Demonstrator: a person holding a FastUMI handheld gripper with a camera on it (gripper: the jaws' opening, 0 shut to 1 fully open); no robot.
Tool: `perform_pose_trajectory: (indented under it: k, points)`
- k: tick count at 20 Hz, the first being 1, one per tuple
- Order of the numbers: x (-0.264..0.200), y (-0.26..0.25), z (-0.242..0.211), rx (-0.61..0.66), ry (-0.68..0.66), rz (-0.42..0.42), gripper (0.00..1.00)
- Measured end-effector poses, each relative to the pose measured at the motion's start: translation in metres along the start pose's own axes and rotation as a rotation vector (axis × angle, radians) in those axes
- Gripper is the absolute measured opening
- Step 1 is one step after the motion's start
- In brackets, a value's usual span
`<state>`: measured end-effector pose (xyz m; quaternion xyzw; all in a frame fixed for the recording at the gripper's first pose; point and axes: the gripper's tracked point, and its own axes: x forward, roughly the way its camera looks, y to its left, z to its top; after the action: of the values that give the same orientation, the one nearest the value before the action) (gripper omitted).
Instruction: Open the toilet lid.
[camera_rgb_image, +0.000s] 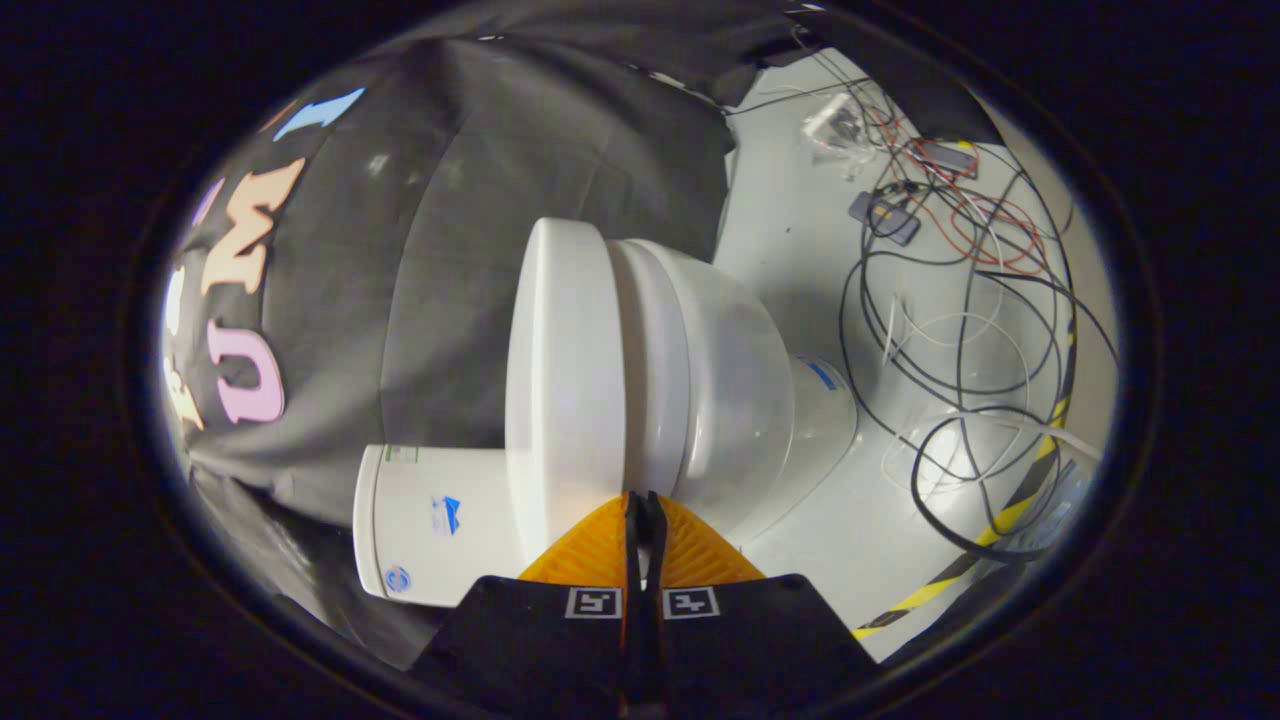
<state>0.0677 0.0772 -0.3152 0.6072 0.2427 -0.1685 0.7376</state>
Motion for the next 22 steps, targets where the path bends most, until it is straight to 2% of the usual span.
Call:
perform_pose_trajectory:
  k: [2,4,7,14,18,22]
  points:
    - [-0.002,0.009,0.002,-0.034,-0.024,-0.032,0.01]
    - [-0.008,0.023,0.006,-0.099,-0.055,-0.022,0.00]
    - [-0.021,0.042,0.009,-0.276,-0.091,-0.001,0.00]
    - [-0.040,0.090,0.008,-0.305,-0.185,0.034,0.00]
    - [-0.051,0.123,0.002,-0.418,-0.205,0.009,0.00]
    - [-0.058,0.149,-0.007,-0.476,-0.220,-0.006,0.00]
